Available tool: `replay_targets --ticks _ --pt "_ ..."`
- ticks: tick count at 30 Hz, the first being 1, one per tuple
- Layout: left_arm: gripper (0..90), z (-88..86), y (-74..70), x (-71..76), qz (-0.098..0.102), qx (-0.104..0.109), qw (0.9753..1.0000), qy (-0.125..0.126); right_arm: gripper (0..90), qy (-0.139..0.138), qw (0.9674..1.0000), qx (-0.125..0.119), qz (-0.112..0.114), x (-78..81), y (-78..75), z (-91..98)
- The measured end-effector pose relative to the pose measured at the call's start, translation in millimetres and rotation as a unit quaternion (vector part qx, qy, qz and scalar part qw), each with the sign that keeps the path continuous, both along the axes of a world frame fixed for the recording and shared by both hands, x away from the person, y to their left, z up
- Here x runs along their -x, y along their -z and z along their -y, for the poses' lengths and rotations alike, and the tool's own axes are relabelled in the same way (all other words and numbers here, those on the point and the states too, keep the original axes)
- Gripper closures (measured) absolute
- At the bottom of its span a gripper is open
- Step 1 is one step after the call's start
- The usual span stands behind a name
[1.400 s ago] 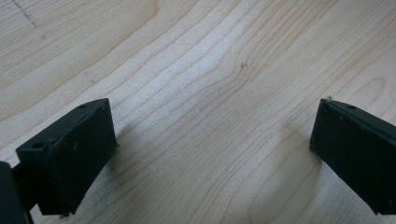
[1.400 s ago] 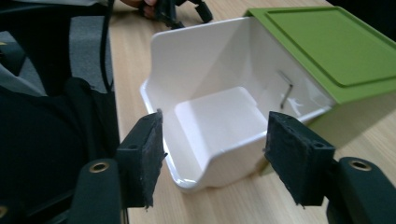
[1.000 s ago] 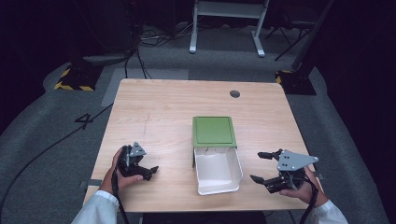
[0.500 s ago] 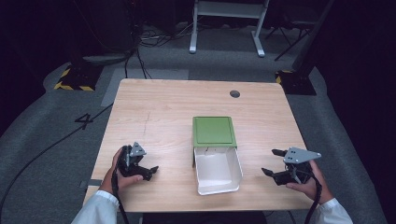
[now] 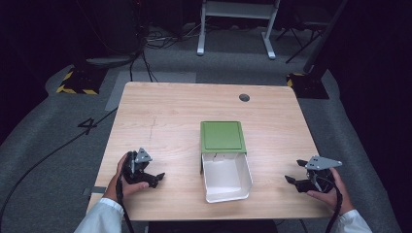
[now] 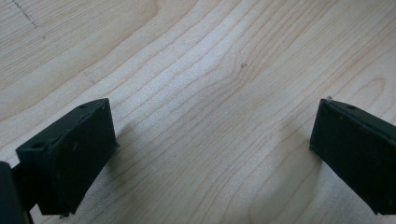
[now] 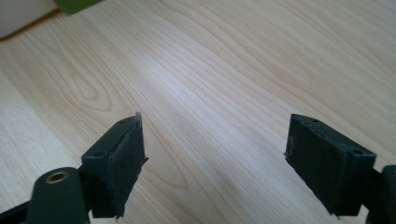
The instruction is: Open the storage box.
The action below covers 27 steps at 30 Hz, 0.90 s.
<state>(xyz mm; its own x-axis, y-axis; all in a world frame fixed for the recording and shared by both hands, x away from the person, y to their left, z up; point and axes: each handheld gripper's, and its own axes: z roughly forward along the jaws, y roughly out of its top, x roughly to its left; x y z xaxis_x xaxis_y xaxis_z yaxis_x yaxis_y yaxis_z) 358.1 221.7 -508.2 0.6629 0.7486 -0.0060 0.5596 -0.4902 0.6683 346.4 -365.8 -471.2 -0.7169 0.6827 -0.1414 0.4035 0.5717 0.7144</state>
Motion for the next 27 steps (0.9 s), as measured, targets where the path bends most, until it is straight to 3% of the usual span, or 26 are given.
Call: replay_targets --ticks 5,14,18,27 --pt "0.5 0.0 0.0 0.0 0.0 0.0 1.0 0.0 20.4 0.022 0.9997 -0.007 -0.01 -0.8 8.0 13.9" --pt "0.5 0.0 0.0 0.0 0.0 0.0 1.0 0.0 20.4 0.067 0.9963 -0.039 -0.038 2.5 29.9 39.0" --pt "0.5 0.0 0.0 0.0 0.0 0.0 1.0 0.0 19.7 0.084 0.9937 -0.066 -0.031 6.8 36.0 46.3" --pt "0.5 0.0 0.0 0.1 0.0 0.0 1.0 0.0 18.5 0.095 0.9931 -0.062 -0.028 8.0 36.3 45.5"
